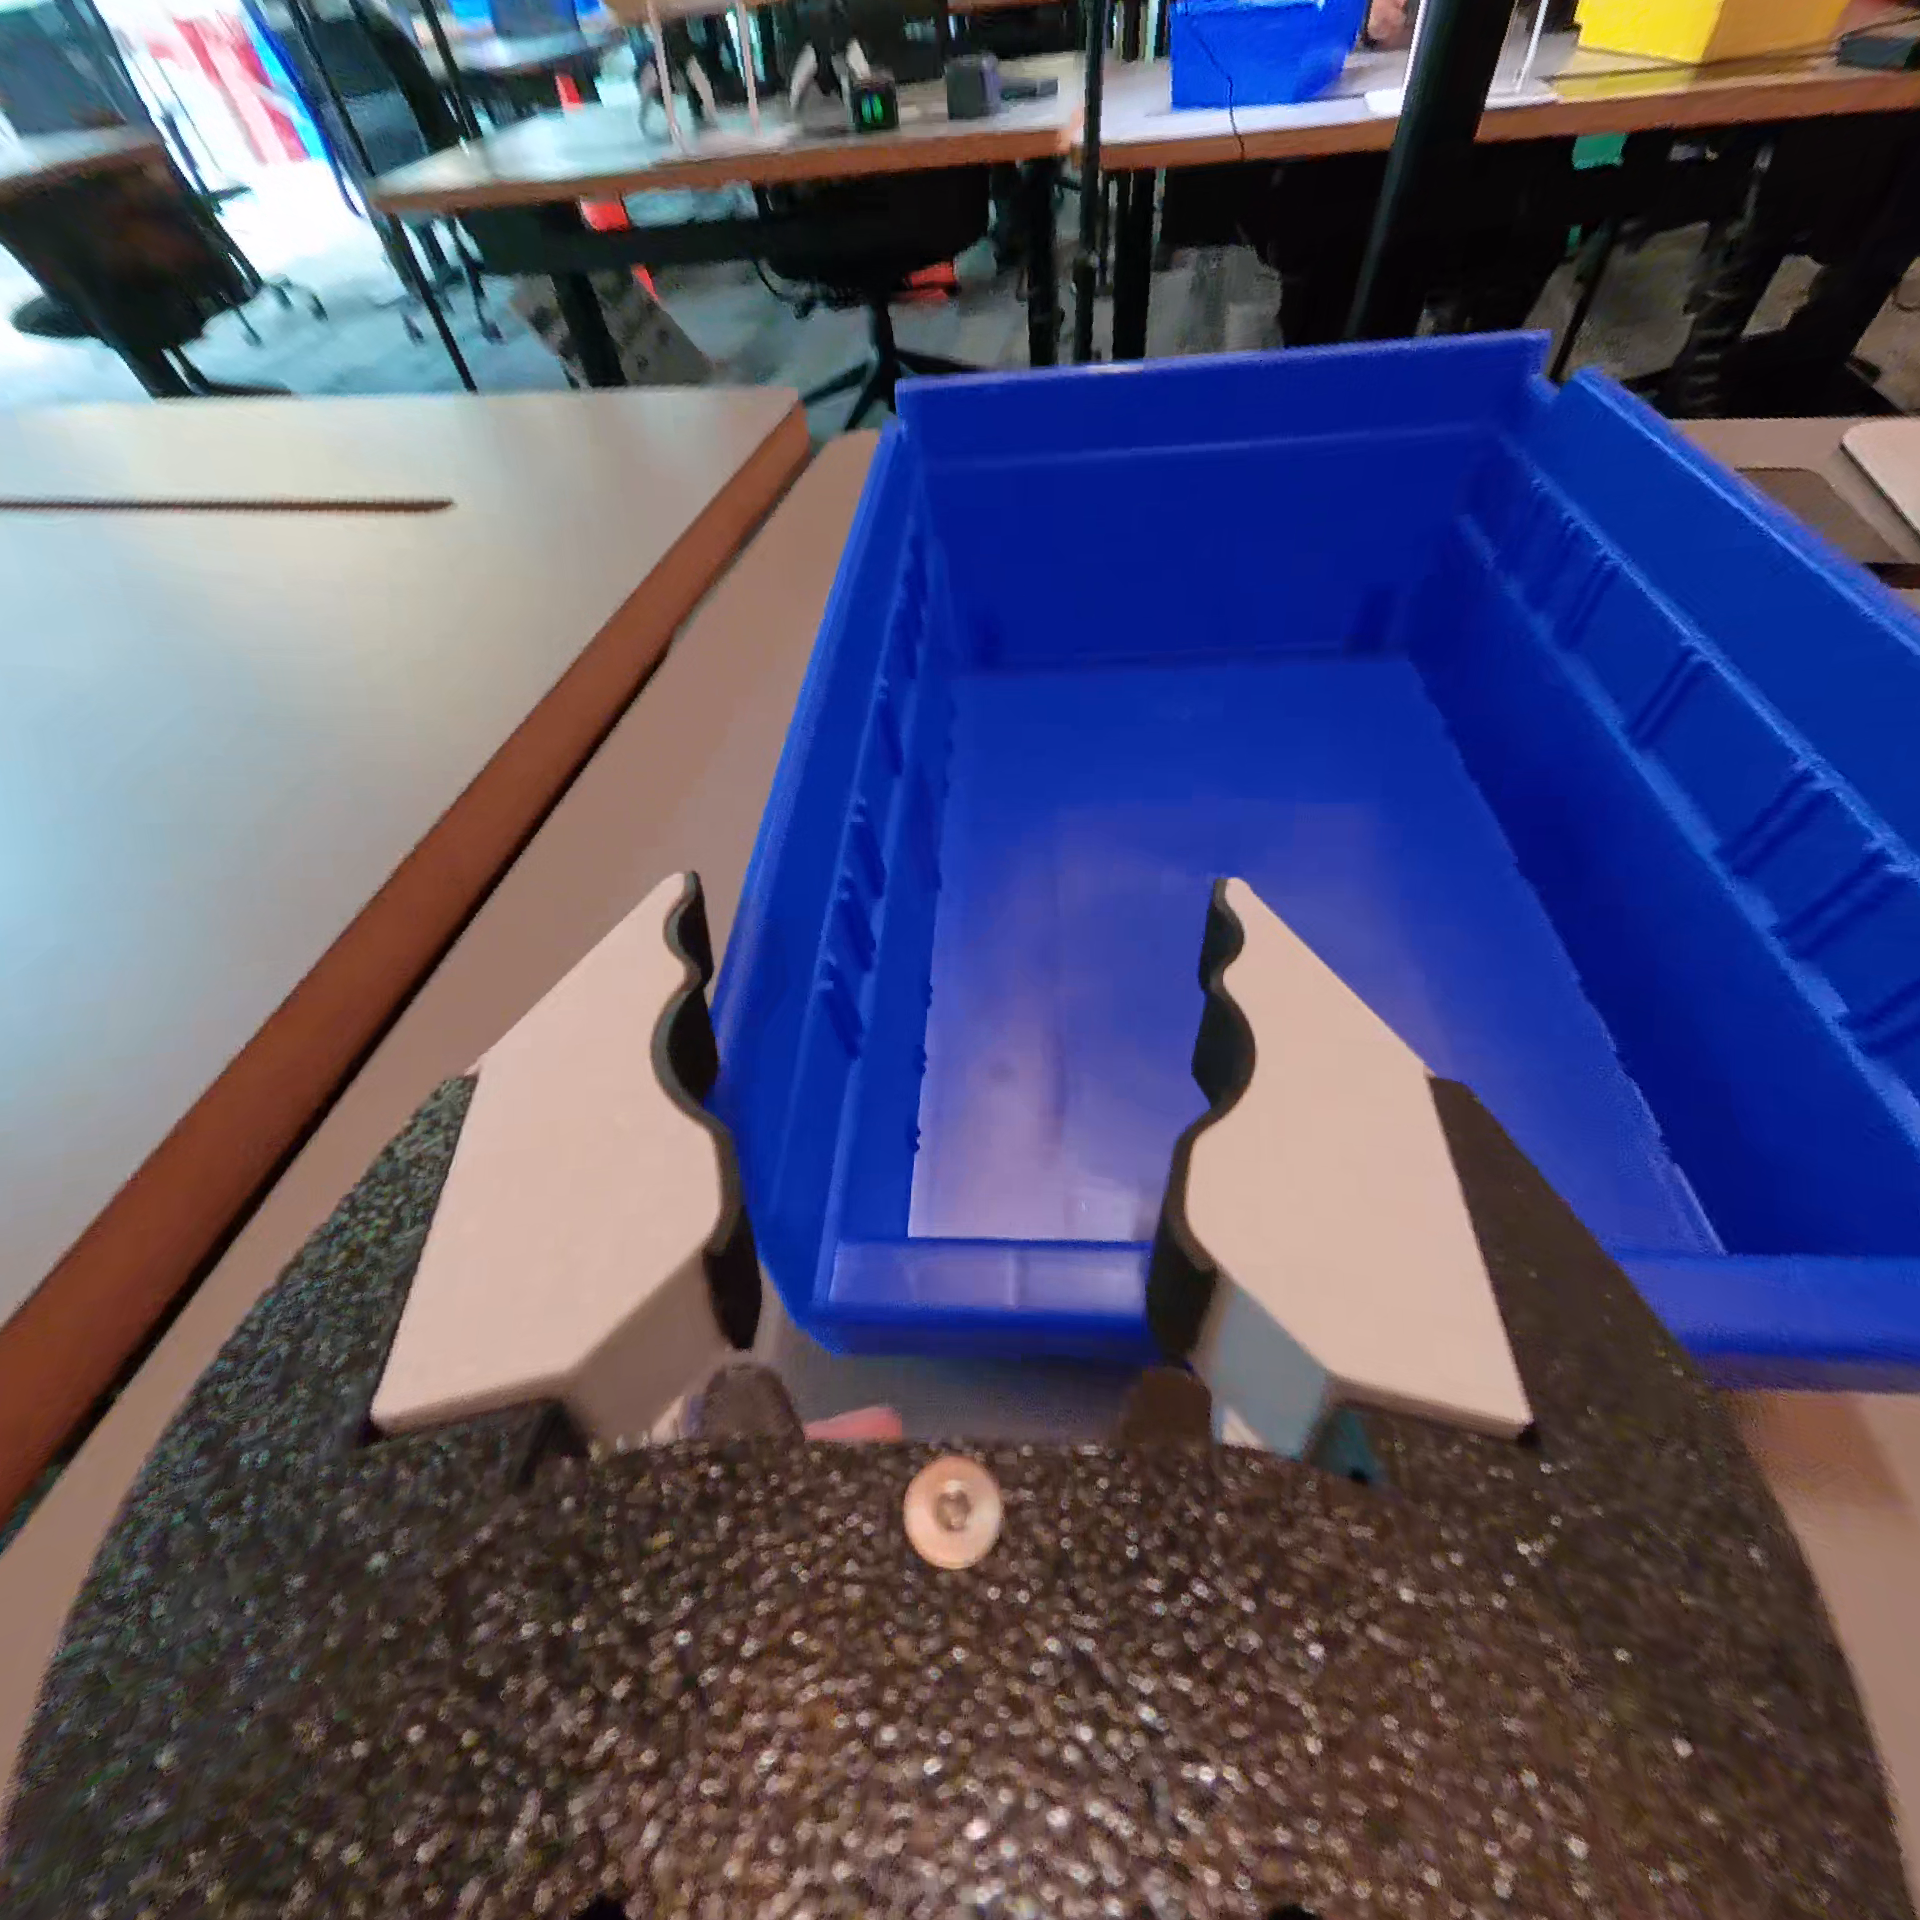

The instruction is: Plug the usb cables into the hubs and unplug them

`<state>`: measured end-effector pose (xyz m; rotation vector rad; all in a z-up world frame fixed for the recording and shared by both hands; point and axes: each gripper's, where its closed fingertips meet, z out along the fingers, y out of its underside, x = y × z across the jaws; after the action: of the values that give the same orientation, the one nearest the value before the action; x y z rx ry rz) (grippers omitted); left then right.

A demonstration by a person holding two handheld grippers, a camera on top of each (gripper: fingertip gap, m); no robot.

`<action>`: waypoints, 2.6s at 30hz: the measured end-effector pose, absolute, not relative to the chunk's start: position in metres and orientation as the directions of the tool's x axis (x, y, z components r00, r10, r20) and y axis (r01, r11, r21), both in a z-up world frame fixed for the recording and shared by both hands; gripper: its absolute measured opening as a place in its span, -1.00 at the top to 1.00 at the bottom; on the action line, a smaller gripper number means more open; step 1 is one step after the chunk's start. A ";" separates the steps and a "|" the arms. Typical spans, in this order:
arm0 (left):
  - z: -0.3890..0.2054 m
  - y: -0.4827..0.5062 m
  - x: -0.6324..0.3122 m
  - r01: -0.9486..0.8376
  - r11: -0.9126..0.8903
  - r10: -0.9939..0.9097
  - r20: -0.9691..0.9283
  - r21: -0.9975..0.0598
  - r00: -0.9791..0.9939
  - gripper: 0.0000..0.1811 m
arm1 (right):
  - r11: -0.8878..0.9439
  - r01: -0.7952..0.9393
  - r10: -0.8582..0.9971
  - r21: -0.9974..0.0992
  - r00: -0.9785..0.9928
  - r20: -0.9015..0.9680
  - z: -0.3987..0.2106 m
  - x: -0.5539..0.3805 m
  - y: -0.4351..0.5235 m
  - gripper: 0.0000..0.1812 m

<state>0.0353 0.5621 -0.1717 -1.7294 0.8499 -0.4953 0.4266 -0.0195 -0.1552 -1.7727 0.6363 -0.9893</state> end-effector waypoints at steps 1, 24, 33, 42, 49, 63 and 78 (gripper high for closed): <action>-0.170 0.563 0.038 -0.291 -0.123 -0.750 -0.103 -0.949 0.654 -0.02 | -0.401 0.026 -0.801 -0.916 0.476 0.364 -0.150 0.428 -0.028 0.91; -0.193 0.539 0.022 -0.253 -0.239 -0.830 0.062 -0.938 0.555 0.98 | -0.381 -0.096 -0.826 -0.920 0.481 0.293 -0.183 0.372 0.001 0.96; -0.165 0.460 0.003 -0.059 -0.268 -0.827 0.198 -0.962 0.525 0.97 | -0.286 -0.096 -0.650 -0.954 0.751 0.119 -0.183 0.225 0.118 0.70; -0.073 0.419 -0.028 0.051 0.031 -0.779 0.008 -0.998 0.627 0.97 | 0.083 -0.274 -0.261 -0.958 0.922 -0.286 -0.111 0.098 0.175 0.05; 0.027 0.350 -0.029 0.252 0.281 -0.752 -0.049 -0.926 0.658 0.97 | 0.178 -0.210 -0.196 -0.961 0.950 -0.244 -0.073 0.065 0.206 -0.04; 0.044 0.150 0.074 0.288 0.592 -0.778 -0.440 -0.753 0.449 0.27 | 0.519 -0.179 -0.368 -0.836 0.836 -0.407 -0.013 0.216 0.082 0.98; -0.169 0.161 0.129 -0.339 0.126 -0.983 -0.164 -0.932 0.084 0.14 | 0.439 0.057 -0.872 -0.897 0.265 -0.410 -0.051 0.407 -0.205 0.94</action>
<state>0.1292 0.1615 -0.1695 -1.3861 1.4311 -0.8367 0.4074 -0.2053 -0.0508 -0.9107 1.1251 -0.7616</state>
